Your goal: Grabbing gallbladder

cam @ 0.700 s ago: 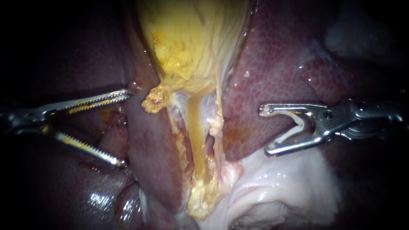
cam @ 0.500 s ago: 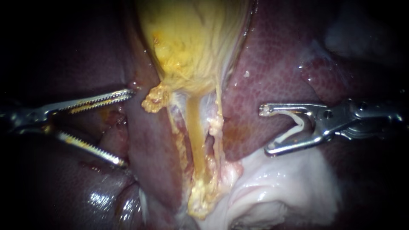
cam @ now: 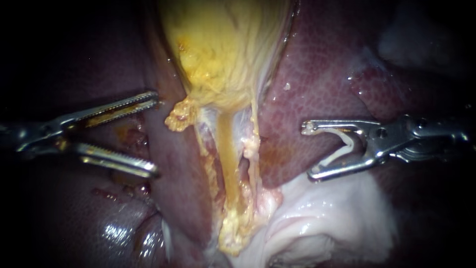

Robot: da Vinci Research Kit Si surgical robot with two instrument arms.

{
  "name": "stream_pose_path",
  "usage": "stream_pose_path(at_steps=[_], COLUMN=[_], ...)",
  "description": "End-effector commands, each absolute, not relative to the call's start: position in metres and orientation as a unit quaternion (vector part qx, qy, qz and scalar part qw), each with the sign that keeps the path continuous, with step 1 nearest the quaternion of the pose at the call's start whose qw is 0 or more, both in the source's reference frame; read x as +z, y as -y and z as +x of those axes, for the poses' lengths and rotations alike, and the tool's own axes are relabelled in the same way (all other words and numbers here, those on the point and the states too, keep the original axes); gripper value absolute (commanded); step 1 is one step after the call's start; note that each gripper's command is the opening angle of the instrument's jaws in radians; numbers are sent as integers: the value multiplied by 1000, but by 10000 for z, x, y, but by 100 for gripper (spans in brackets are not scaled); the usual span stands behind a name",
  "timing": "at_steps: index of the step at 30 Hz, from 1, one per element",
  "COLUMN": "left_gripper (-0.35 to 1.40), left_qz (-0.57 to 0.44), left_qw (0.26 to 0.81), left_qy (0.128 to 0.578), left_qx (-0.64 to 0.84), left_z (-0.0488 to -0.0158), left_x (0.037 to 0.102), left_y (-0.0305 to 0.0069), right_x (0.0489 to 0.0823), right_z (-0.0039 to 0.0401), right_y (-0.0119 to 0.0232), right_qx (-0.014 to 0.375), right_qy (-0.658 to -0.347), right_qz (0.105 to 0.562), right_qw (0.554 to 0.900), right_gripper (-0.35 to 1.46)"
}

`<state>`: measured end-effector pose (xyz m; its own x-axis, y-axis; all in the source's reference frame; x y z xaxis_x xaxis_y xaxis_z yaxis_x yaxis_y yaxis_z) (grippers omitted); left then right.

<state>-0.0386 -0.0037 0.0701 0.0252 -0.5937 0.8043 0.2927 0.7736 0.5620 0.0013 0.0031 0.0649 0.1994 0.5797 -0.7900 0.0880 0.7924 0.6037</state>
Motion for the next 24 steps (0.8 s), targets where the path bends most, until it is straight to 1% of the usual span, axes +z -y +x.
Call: stream_pose_path(at_steps=[1,7,10,12,13,14,19,24], left_gripper=[68,54,37,7,-20,-35,-35,-35], left_qz=[122,143,149,153,157,163,176,183], left_qw=[705,700,698,696,694,693,686,689], left_qy=[623,610,606,606,604,600,589,577], left_qx=[-317,-342,-351,-355,-359,-365,-390,-398], left_z=[-388,-399,-402,-401,-400,-399,-391,-386], left_x=[703,721,728,730,730,731,729,726], left_y=[36,29,26,25,24,24,22,20], right_x=[649,649,648,648,648,648,648,648], right_z=[13,13,13,13,13,13,13,13], right_y=[-31,-31,-31,-31,-31,-31,-31,-31], right_qx=[170,170,170,170,170,170,170,170], right_qy=[-610,-610,-610,-610,-610,-610,-610,-610], right_qz=[274,274,274,274,274,274,274,274], right_qw=[724,724,724,724,724,724,724,724], right_gripper=[60,60,60,60,60,60,60,60])
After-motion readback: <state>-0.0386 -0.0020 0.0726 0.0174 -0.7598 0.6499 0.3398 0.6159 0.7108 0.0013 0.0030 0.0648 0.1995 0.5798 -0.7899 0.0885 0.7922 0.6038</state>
